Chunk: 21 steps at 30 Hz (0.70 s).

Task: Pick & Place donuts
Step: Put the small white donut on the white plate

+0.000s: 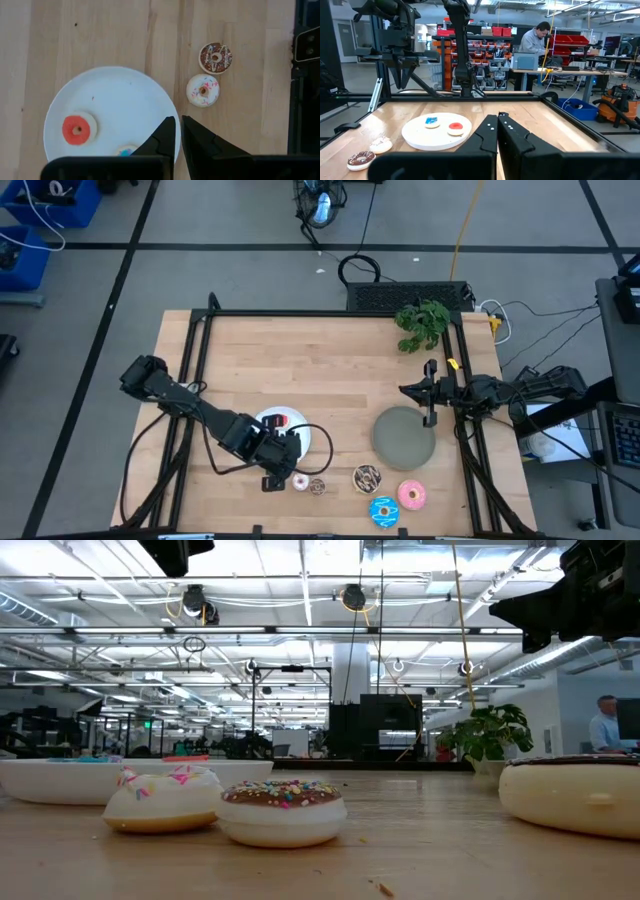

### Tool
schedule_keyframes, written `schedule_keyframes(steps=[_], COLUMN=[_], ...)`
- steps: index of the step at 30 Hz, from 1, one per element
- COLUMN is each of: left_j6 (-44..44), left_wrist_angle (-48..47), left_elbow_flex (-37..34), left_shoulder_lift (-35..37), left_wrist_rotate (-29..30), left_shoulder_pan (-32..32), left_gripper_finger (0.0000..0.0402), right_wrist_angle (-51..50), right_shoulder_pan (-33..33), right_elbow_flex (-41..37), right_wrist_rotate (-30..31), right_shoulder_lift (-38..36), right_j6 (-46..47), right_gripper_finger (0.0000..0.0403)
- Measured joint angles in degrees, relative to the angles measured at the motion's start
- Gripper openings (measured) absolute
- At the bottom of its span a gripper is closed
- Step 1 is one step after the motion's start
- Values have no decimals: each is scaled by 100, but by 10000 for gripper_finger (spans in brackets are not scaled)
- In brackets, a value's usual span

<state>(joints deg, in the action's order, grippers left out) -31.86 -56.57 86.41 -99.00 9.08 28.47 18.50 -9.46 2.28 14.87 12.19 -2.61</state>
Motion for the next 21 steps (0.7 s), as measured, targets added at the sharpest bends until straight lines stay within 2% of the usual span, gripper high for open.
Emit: schedule_keyframes(steps=[6, 15, 21], left_j6=[-493, -246, -42], left_wrist_angle=[-117, -85, 10], left_elbow_flex=[-2, -2, -2], left_shoulder_lift=[0, -2, -2], left_wrist_rotate=[0, 7, 257], left_shoulder_pan=[-121, -181, -168], left_gripper_finger=[37, 37, 37], right_wrist_angle=[0, 0, 2], right_shoulder_pan=[1, 0, 1], right_elbow_flex=[-1, -1, 0], right_wrist_rotate=[0, 0, 0], right_shoulder_lift=[2, 1, 1], right_j6=[0, -36, -81], right_gripper_finger=[0, 0, 0])
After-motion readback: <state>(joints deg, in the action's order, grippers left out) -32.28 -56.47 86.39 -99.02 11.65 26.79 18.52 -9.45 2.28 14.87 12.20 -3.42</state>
